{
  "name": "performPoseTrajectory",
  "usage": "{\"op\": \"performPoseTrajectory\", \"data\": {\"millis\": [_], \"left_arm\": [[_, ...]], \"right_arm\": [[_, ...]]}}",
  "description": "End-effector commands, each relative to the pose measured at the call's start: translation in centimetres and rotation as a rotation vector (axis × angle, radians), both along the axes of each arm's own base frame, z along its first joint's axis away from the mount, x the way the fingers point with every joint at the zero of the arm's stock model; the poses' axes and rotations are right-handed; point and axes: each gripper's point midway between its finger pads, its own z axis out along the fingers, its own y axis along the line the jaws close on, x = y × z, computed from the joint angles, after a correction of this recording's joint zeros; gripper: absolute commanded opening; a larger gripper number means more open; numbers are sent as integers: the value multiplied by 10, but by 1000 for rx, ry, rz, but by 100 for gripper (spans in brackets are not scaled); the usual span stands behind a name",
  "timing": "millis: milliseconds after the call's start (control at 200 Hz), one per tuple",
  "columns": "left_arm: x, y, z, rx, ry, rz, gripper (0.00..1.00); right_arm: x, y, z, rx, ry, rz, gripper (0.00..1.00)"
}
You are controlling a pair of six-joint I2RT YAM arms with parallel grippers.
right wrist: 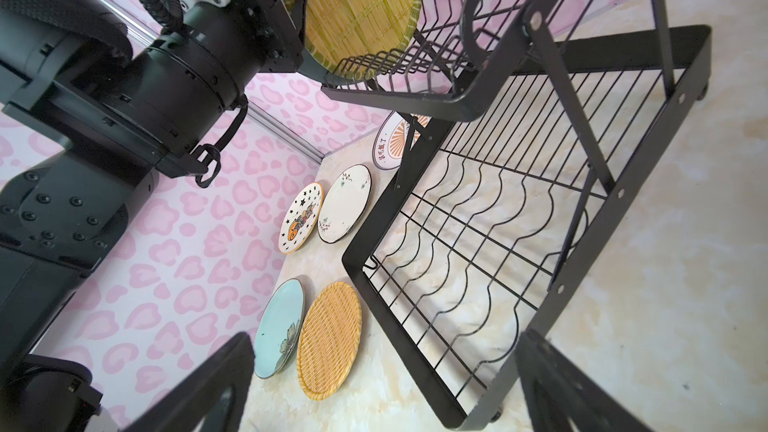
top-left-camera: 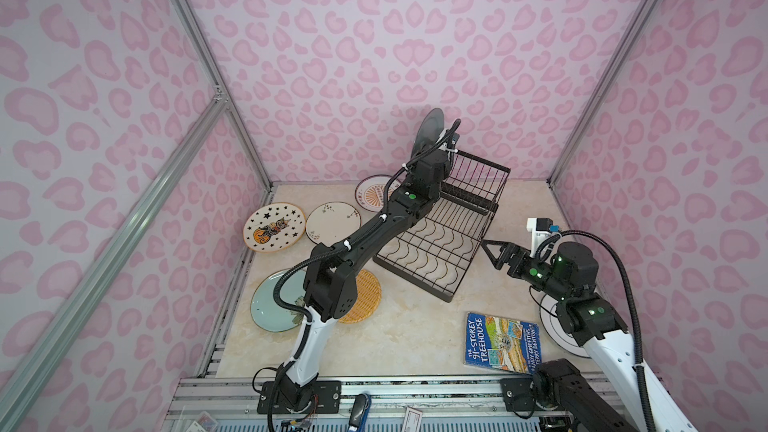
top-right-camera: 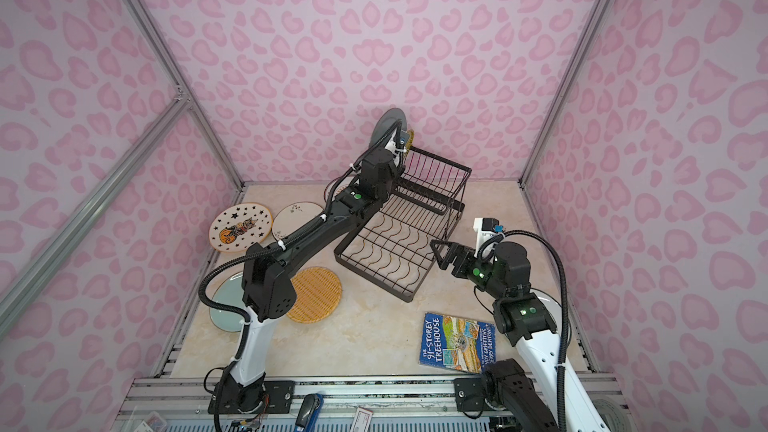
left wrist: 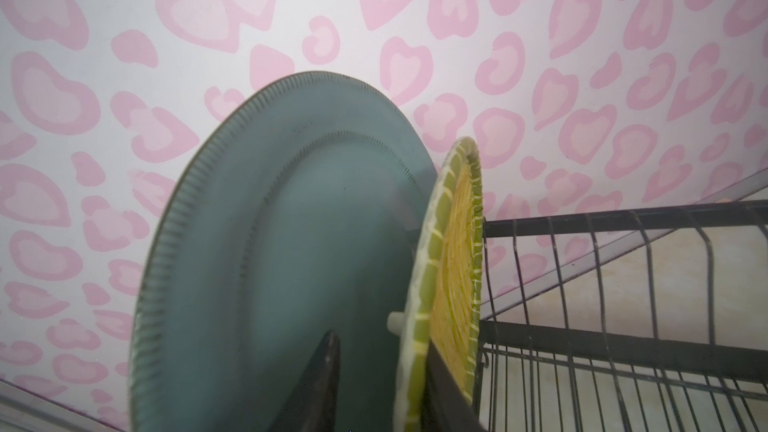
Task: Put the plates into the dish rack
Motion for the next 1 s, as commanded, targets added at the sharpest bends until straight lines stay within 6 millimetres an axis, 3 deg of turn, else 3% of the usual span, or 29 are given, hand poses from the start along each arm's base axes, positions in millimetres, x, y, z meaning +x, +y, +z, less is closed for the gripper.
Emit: {"op": "performPoseTrajectory", "data": {"millis": [0, 105, 130, 415, 995], "left_arm": [[-16, 16, 51, -83, -66, 6, 35], [-18, 17, 54, -87, -71, 12, 35], [-17, 19, 55, -89, -76, 19, 40], [-17, 26, 65, -100, -102, 54, 52], [-20, 47, 86, -133, -140, 128, 55]], "right_arm": [[1, 3, 7, 22, -29, 13, 98], [1, 3, 7, 26, -29, 15, 98], [0, 4, 8, 29, -32, 15, 98], [-1, 3, 8, 30, -32, 14, 98], [0, 3, 8, 34, -32, 10, 98]]}}
